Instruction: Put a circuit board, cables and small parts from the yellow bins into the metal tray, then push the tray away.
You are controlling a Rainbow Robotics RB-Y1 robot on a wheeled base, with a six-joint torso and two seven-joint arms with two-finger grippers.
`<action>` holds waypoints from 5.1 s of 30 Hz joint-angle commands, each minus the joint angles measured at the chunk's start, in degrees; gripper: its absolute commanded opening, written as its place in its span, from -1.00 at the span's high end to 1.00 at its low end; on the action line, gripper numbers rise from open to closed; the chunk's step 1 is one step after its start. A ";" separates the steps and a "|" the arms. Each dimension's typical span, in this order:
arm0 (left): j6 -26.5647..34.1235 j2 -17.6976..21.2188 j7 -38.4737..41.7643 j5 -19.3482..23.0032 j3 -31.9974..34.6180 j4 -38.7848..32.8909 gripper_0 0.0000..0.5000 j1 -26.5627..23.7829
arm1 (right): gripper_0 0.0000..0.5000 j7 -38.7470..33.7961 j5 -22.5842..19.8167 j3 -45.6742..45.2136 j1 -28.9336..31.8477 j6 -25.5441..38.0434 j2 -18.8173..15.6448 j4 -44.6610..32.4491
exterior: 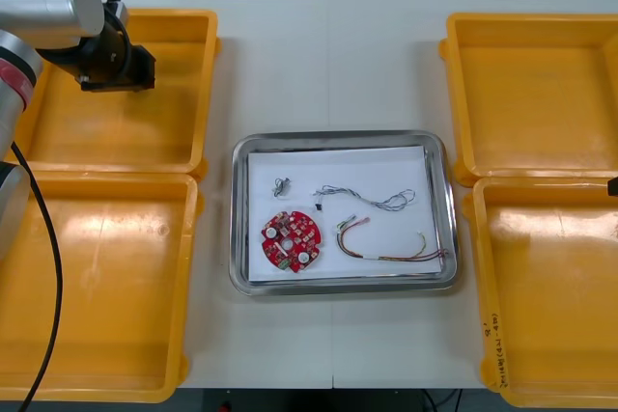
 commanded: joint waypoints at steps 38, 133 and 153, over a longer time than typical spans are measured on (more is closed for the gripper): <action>-6.66 -1.63 -4.74 2.56 -3.24 2.62 1.00 -2.06 | -1.00 0.55 -1.38 -1.99 1.37 -2.07 -2.45 -2.58; 29.46 -11.03 38.33 3.09 -33.65 -57.06 1.00 10.68 | -1.00 0.02 -1.29 -1.99 1.37 -1.63 -2.54 -3.02; 23.49 -10.77 37.98 3.26 -37.78 -50.82 1.00 10.68 | -1.00 0.02 -1.47 -2.08 1.29 -1.54 -2.54 -3.02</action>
